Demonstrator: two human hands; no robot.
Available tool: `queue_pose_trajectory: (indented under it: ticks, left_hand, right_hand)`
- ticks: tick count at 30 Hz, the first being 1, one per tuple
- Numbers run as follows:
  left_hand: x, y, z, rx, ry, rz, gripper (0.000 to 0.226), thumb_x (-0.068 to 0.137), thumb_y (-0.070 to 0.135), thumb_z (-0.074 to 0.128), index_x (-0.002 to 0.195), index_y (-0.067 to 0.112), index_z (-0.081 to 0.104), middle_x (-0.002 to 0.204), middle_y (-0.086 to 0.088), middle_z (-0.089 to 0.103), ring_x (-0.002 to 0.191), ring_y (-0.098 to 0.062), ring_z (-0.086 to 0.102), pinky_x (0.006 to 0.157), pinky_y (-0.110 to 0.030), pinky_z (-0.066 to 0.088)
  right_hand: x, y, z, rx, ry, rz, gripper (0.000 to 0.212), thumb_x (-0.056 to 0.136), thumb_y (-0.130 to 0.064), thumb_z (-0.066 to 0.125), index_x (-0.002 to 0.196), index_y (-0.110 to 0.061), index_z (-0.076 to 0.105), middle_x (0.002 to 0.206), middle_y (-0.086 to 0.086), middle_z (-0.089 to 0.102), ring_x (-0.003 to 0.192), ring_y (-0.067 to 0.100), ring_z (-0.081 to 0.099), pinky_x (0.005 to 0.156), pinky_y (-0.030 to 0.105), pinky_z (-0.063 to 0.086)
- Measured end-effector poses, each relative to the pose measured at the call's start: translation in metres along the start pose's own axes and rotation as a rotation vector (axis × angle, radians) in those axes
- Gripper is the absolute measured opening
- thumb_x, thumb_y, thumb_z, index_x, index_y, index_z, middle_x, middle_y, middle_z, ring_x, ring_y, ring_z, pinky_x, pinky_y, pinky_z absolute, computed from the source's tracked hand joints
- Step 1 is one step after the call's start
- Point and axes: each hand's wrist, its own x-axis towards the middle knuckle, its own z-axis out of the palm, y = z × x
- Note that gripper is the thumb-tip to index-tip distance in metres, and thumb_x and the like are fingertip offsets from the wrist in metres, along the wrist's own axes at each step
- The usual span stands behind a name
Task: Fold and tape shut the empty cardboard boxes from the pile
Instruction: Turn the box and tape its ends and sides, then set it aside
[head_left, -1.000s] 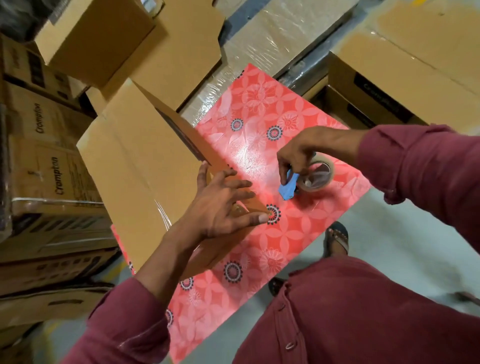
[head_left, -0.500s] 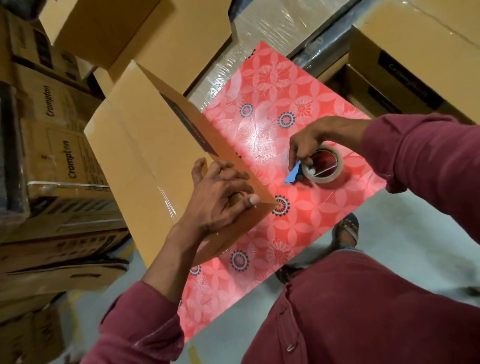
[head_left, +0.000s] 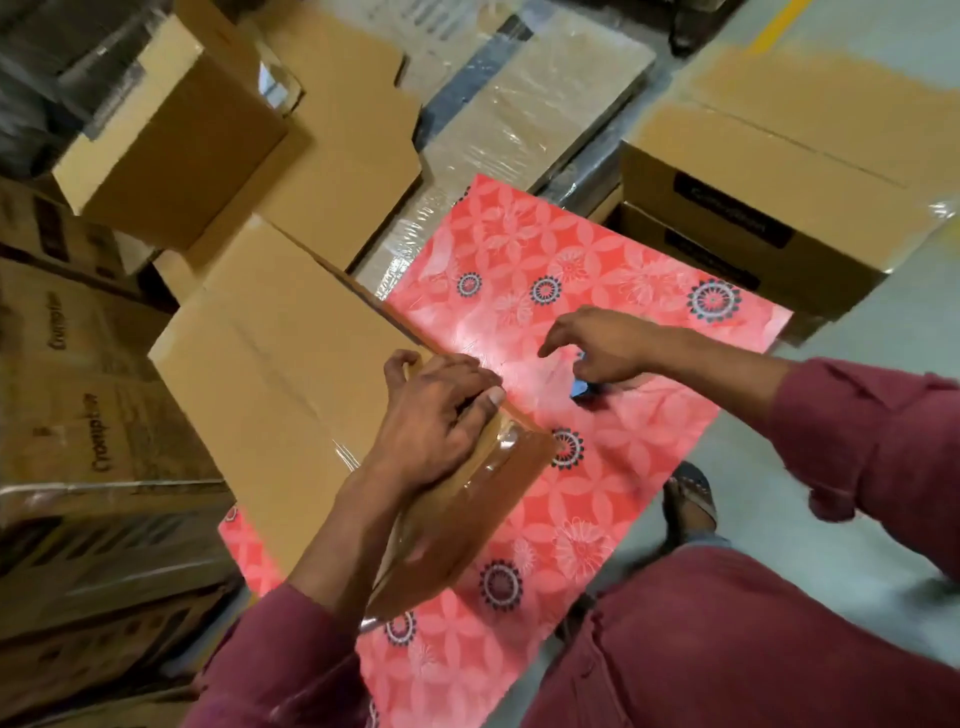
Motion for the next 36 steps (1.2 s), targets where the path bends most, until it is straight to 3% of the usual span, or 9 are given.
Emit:
queue_pose_trajectory:
  ticks: [6,10,15,18,21,24,30,33,36]
  left_hand:
    - [-0.004,-0.014,0.008,0.058,0.012,0.110,0.033,0.110,0.048,0.035,0.110,0.034,0.065,0.114,0.020,0.068,0.129,-0.003,0.049,0.103,-0.051,0.019]
    - [-0.004,-0.017,0.014,0.095,0.058,0.139,0.041,0.108,0.050,0.029,0.102,0.031,0.064,0.108,0.015,0.067,0.120,-0.007,0.052,0.102,-0.049,0.020]
    - [-0.005,-0.017,0.015,0.100,0.104,0.129,0.037,0.110,0.049,0.035,0.086,0.029,0.055,0.098,0.011,0.066,0.109,-0.011,0.054,0.100,-0.048,0.021]
    - [-0.004,-0.017,0.016,0.086,0.107,0.130,0.035,0.110,0.048,0.035,0.085,0.031,0.053,0.099,0.012,0.067,0.110,-0.012,0.054,0.102,-0.050,0.022]
    - [-0.006,-0.016,0.016,0.085,0.109,0.124,0.037,0.110,0.049,0.035,0.084,0.031,0.053,0.098,0.012,0.066,0.110,-0.012,0.054,0.103,-0.051,0.022]
    - [-0.005,-0.016,0.016,0.099,0.109,0.119,0.039,0.111,0.048,0.034,0.083,0.029,0.053,0.092,0.014,0.061,0.110,-0.013,0.054,0.102,-0.050,0.022]
    - [-0.003,-0.016,0.018,0.114,0.096,0.115,0.045,0.110,0.048,0.033,0.083,0.024,0.058,0.094,0.012,0.065,0.110,-0.013,0.053,0.100,-0.046,0.018]
    - [-0.003,-0.016,0.018,0.108,0.097,0.117,0.047,0.110,0.050,0.031,0.084,0.023,0.060,0.094,0.012,0.065,0.110,-0.013,0.052,0.098,-0.042,0.014]
    - [-0.003,-0.017,0.018,0.089,0.081,0.110,0.048,0.110,0.052,0.030,0.085,0.024,0.060,0.096,0.012,0.065,0.111,-0.013,0.052,0.103,-0.047,0.016]
  right_hand:
    - [-0.071,-0.084,0.057,0.491,0.500,0.110,0.076,0.074,0.005,0.057,0.144,-0.025,0.059,0.149,-0.005,0.057,0.117,-0.007,0.053,0.095,0.009,0.041]
    - [-0.072,-0.122,0.089,0.707,0.653,0.146,0.086,0.073,-0.003,0.052,0.154,-0.029,0.046,0.154,-0.011,0.050,0.143,0.003,0.043,0.103,0.027,0.046]
    - [-0.063,-0.154,0.103,0.839,0.868,0.166,0.085,0.068,-0.003,0.046,0.151,-0.020,0.050,0.143,-0.017,0.058,0.134,-0.005,0.052,0.099,0.023,0.050]
    - [-0.060,-0.170,0.116,0.861,0.948,0.149,0.081,0.069,0.000,0.045,0.149,-0.012,0.054,0.144,-0.009,0.060,0.134,0.000,0.055,0.109,0.027,0.049]
    - [-0.062,-0.188,0.138,0.807,0.960,0.182,0.093,0.067,-0.001,0.049,0.158,-0.010,0.035,0.159,-0.010,0.037,0.148,-0.004,0.033,0.124,0.025,0.028]
    - [-0.060,-0.201,0.156,0.676,0.975,0.176,0.100,0.069,-0.001,0.051,0.163,-0.004,0.014,0.171,0.004,0.013,0.159,0.013,0.010,0.129,0.034,0.016]
    - [-0.063,-0.219,0.172,0.543,0.972,0.229,0.107,0.068,-0.003,0.045,0.166,-0.016,0.004,0.173,0.009,-0.009,0.160,0.023,-0.006,0.122,0.056,0.029]
    - [-0.075,-0.216,0.177,0.537,0.982,0.158,0.104,0.066,0.000,0.045,0.165,-0.018,0.019,0.173,0.013,0.004,0.160,0.025,0.004,0.120,0.059,0.031]
    - [-0.090,-0.206,0.168,0.529,1.084,0.168,0.084,0.069,-0.003,0.051,0.152,-0.018,0.050,0.162,0.001,0.040,0.149,0.004,0.032,0.120,0.050,0.034]
